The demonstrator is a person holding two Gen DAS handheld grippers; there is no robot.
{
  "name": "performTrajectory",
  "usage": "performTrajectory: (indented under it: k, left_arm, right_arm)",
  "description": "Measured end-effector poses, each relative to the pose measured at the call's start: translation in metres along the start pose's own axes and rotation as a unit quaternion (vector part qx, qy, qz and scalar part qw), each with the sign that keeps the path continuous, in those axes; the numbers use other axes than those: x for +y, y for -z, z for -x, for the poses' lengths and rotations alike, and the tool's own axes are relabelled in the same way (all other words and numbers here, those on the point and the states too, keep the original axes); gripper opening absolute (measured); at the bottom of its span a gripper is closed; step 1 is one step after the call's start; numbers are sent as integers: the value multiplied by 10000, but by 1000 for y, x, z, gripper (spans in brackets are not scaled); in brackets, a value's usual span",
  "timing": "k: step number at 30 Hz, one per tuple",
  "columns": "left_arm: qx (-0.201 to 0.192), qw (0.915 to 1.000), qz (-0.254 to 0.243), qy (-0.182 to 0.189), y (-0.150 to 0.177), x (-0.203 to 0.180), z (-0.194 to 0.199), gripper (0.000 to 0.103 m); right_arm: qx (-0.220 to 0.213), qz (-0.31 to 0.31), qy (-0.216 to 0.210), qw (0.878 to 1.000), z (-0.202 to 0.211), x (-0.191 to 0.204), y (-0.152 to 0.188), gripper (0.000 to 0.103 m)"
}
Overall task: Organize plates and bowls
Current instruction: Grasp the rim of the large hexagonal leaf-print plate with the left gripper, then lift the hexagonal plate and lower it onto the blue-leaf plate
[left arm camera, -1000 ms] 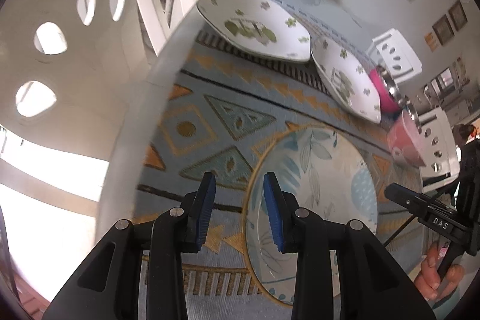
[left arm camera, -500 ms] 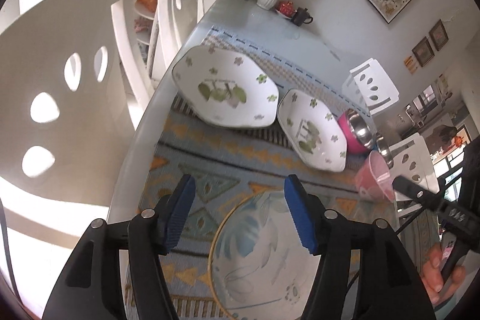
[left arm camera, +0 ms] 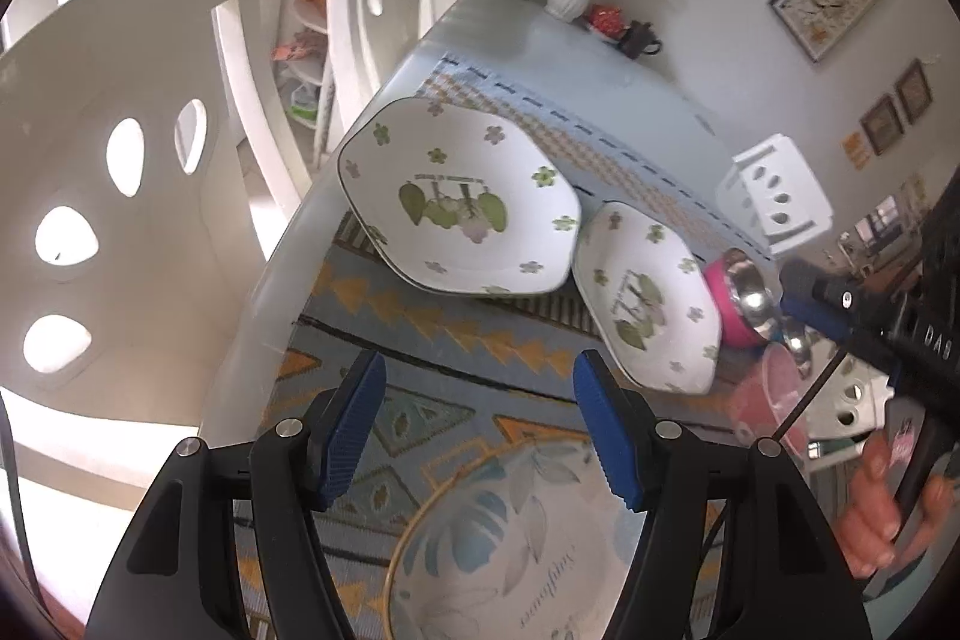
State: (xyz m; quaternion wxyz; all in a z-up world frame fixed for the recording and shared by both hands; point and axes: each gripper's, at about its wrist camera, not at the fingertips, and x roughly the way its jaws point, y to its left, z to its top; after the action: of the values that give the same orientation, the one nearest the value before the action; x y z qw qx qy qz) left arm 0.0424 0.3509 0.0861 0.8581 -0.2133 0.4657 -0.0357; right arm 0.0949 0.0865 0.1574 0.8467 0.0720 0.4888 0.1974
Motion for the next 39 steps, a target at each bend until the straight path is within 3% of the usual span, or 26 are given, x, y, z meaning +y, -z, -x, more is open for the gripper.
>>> performTrajectory:
  k: [9,14,22,24,28,31,33,39]
  left_arm:
    - [195,9968,645,-440,-30,18,-51,63]
    - [289,9933,949,-595,-44,30,-75,61]
    - [369,9851,1555,-630,-48,52,-100,57]
    - [423,9842,1618,-574,-49,55,-105,55]
    - [467,9850,1572,-531,-50,55,-109,45]
    - [497,9861,1524,-434,-52,54,-112,29]
    - [498,9876,1429,-420,-52,51,-114,22]
    - [452,9899,1285,-400,-54,52,-114,22]
  right_arm:
    - [813,592,-35,9949,-109,-1,-84,73]
    - [1104,755,54,9910,-163,4,-108,73]
    - [1570,1079,-164,9816,-221,12,-127,73]
    - [1762,1262,-233,9760,-234,17,-127,69]
    - [1907,1554,-231,9690,-252,24,-122,47]
    - [1778,1745,-192,9683,-253,27,-119,37]
    - [1735,1820,-192,9677,-253,28,-119,36]
    - [1695,1981,-260,9651,-248,28,-116,36]
